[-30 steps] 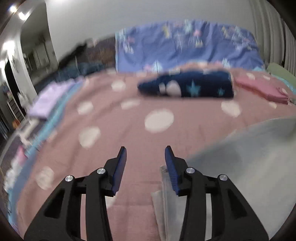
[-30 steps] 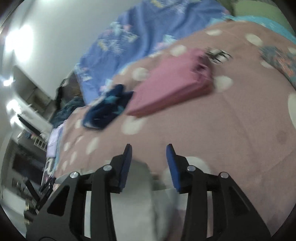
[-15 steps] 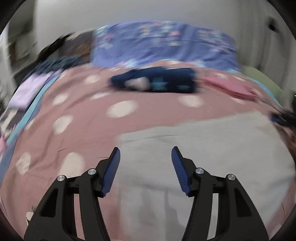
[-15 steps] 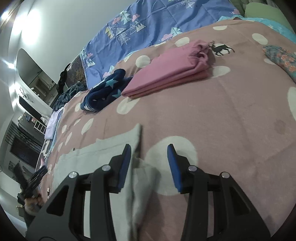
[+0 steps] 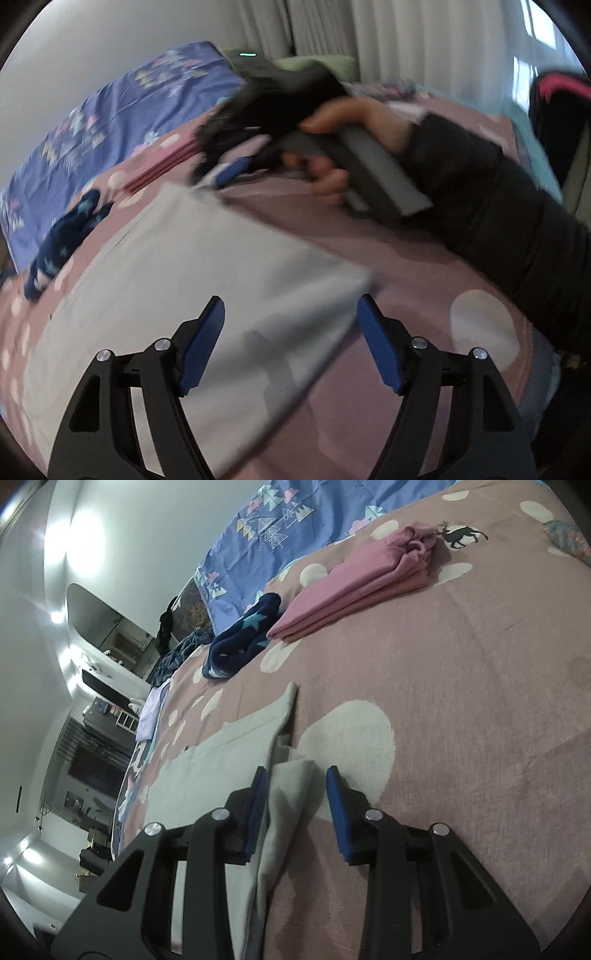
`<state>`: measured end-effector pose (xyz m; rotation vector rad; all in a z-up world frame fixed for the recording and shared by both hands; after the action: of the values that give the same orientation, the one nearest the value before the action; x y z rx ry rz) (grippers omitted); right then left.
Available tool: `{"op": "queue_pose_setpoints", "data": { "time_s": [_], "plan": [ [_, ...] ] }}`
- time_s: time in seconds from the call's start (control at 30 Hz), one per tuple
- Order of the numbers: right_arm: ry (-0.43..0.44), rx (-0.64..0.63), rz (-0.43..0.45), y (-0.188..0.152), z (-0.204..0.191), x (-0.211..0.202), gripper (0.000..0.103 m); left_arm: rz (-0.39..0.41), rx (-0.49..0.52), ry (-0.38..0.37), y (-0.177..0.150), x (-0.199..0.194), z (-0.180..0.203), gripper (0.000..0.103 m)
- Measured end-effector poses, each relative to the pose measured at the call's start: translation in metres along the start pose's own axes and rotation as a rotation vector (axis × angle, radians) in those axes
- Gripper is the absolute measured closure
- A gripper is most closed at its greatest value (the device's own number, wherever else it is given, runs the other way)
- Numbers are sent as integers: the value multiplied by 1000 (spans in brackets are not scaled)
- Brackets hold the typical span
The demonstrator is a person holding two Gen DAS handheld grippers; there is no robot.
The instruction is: Fold small clothes
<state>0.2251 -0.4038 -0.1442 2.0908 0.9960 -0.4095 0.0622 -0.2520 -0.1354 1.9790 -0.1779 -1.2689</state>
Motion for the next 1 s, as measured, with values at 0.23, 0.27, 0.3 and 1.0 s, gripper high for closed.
{"op": "queue_pose_setpoints", "data": {
  "time_s": [0.23,0.27,0.3,1.0],
  "plan": [
    [4,-77,-34,-6,-12,9,70,-68,68,118,4,22,18,28],
    [10,-72,-34,-6,-12,10,70,-72,60,127,6,23,19,28],
    [19,-65,-35,-5,-11,9,70,-78,52,137,7,25,19,28],
    [45,-66,-66,-6,-10,7,84,-68,-124,84,22,3,11,99]
  ]
}}
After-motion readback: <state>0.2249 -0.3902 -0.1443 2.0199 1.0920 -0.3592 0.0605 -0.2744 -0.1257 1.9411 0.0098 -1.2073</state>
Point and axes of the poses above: each gripper's, at about its wrist camera, not at the fingertips, and x roughly the way its jaws point, z to its right, y to its top, the point moved 4 cm from there along x, roughly the way its jaws point, and after that the axes turned 2 degrees about z, right-handed, at the moved point
